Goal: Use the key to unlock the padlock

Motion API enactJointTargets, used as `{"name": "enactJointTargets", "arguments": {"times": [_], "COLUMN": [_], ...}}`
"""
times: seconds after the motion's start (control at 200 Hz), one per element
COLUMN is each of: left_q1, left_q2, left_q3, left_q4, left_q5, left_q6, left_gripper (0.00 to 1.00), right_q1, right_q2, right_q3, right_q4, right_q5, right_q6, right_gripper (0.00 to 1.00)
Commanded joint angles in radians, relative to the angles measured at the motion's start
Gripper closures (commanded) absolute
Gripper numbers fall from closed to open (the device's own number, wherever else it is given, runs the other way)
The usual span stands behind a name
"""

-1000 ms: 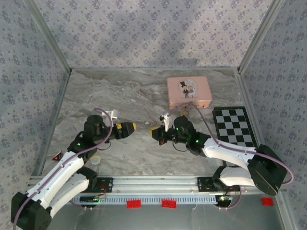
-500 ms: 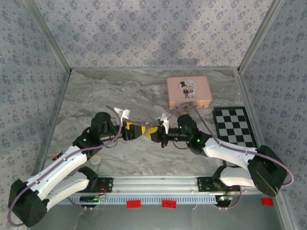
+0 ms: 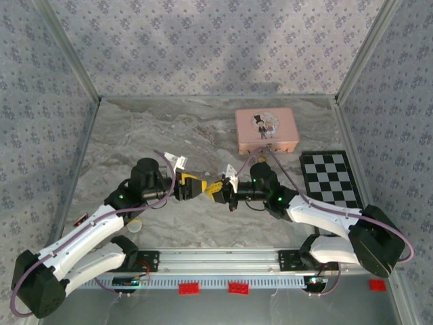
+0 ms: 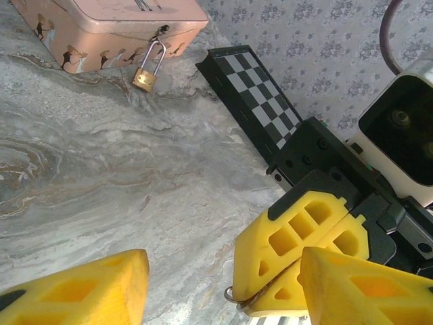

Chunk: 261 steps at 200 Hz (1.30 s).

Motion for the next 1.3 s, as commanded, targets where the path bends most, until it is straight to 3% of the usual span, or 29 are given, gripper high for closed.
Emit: {"name": "enactJointTargets", "arguments": {"times": [0.0, 0.07, 0.14, 0.22, 0.35, 0.455, 0.58, 0.89, 1.159, 1.299], "left_q1": [-0.006, -0.005, 0.007, 0.051, 0.151, 0.217, 0.244, 0.253, 0.258, 0.259], "left_q2": [-0.029, -0.049, -0.074, -0.116, -0.188, -0.234, -0.260, -0.264, -0.267, -0.266], "left_q3": [0.038, 0.047, 0.059, 0.054, 0.019, -0.002, -0.008, -0.005, -0.008, -0.005], "left_q4": [-0.036, -0.107, -0.189, -0.260, -0.324, -0.340, -0.350, -0.368, -0.360, -0.357], "left_q5": [-0.049, -0.172, -0.307, -0.416, -0.492, -0.483, -0.474, -0.470, -0.470, -0.470], "left_q6": [0.042, 0.052, 0.051, 0.030, -0.013, -0.030, -0.035, -0.028, -0.032, -0.027], "left_gripper": [0.38, 0.37, 0.35, 0.34, 0.33, 0.33, 0.33, 0.32, 0.30, 0.29], "right_q1": [-0.005, 0.004, 0.012, 0.028, 0.108, 0.156, 0.182, 0.214, 0.216, 0.216], "right_q2": [0.009, 0.029, 0.095, 0.210, 0.400, 0.512, 0.602, 0.716, 0.710, 0.700], "right_q3": [0.002, 0.061, 0.188, 0.323, 0.483, 0.564, 0.634, 0.742, 0.720, 0.702], "right_q4": [-0.040, -0.187, -0.467, -0.766, -1.140, -1.296, -1.391, -1.431, -1.406, -1.403], "right_q5": [0.048, 0.170, 0.301, 0.360, 0.491, 0.575, 0.648, 0.673, 0.659, 0.662], "right_q6": [-0.027, -0.008, 0.043, 0.094, 0.125, 0.168, 0.226, 0.221, 0.212, 0.218], "right_gripper": [1.00, 1.00, 1.00, 1.00, 1.00, 1.00, 1.00, 1.00, 0.81, 0.79]}}
